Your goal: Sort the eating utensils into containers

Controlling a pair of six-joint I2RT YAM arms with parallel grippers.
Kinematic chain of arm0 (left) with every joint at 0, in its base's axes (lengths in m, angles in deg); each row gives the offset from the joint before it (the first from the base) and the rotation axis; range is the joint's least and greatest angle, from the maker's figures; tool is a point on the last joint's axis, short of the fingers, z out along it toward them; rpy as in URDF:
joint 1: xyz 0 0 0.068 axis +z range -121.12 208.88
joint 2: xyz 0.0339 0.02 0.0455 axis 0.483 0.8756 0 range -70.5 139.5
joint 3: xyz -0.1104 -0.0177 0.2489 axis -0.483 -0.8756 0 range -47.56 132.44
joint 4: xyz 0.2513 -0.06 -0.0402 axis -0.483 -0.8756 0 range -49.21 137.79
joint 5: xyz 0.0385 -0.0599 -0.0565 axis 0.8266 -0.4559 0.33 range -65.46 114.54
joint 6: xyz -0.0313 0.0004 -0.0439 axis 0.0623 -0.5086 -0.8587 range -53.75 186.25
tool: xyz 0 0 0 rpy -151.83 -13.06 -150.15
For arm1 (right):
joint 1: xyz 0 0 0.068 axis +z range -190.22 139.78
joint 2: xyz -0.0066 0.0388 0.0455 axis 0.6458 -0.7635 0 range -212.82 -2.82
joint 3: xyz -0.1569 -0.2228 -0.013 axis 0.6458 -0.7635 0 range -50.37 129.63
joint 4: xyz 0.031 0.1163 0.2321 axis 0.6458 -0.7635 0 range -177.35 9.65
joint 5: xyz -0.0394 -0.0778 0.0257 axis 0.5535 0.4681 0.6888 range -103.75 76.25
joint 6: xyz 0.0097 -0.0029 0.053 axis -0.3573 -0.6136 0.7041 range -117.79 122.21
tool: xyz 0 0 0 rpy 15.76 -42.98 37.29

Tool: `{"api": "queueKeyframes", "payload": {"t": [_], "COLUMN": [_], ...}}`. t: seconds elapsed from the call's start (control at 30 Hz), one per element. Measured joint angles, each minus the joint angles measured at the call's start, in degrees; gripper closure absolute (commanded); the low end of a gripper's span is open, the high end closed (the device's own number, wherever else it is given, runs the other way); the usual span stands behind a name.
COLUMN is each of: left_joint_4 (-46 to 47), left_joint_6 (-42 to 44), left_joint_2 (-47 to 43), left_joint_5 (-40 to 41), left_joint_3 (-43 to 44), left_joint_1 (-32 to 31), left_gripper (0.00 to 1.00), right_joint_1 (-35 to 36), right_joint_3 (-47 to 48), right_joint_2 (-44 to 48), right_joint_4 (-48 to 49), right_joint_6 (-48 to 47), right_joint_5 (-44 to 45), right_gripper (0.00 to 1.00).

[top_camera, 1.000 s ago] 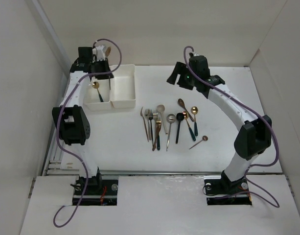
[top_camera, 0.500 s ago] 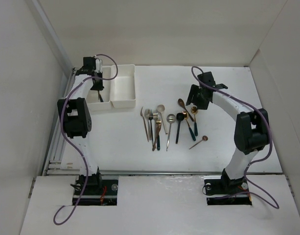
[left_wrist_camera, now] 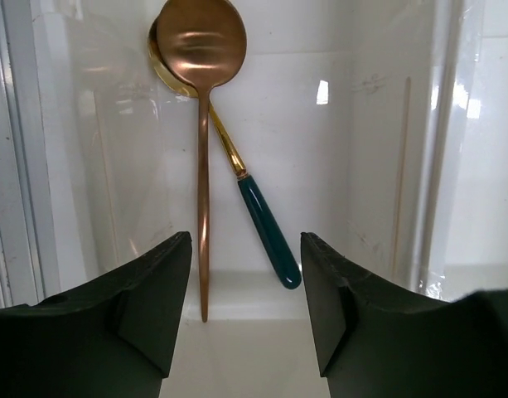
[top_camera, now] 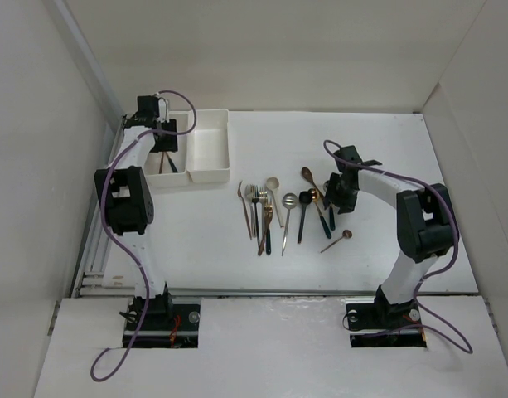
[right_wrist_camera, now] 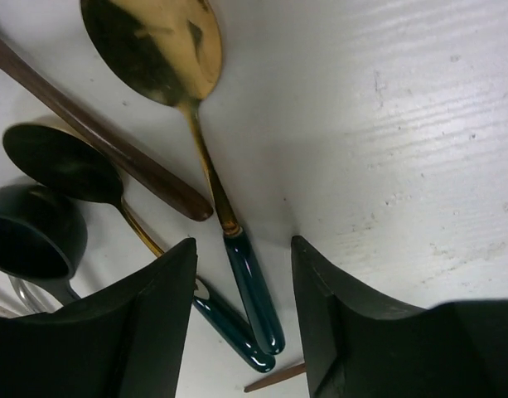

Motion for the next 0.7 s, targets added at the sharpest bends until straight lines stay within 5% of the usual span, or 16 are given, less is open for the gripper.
{"api": "queueKeyframes", "payload": {"t": [0.17, 0.23, 0.37, 0.7], "left_joint_4": [-1.62, -2.36, -3.85, -5.62], "left_joint_6": [-0.04, -0.42, -2.38, -3.08], "left_joint_2": [-1.92, -2.12, -2.34, -10.38], "left_joint_5": [0.96, 2.32, 4.94, -3.23], "left_joint_3": [1.55, 4.46, 11.41, 16.09], "left_joint_1": [0.0, 0.0, 0.0, 0.44], "left_gripper": [0.46, 0.45, 0.0, 0.0], "right_joint_1": [0.0, 0.0, -0.02, 0.04], "right_joint_3": [-1.51, -1.57, -1.62, -0.55], "right_joint_2": [0.9, 0.9, 0.83, 0.94], "right_joint_4": [0.39, 0.37, 0.31, -1.77], "right_joint_6": [0.63, 0.72, 0.7, 0.02], "right_joint_5": [-0.07, -0.07, -0.13, 3.96], "right_gripper": [0.57, 0.69, 0.98, 1.0]}}
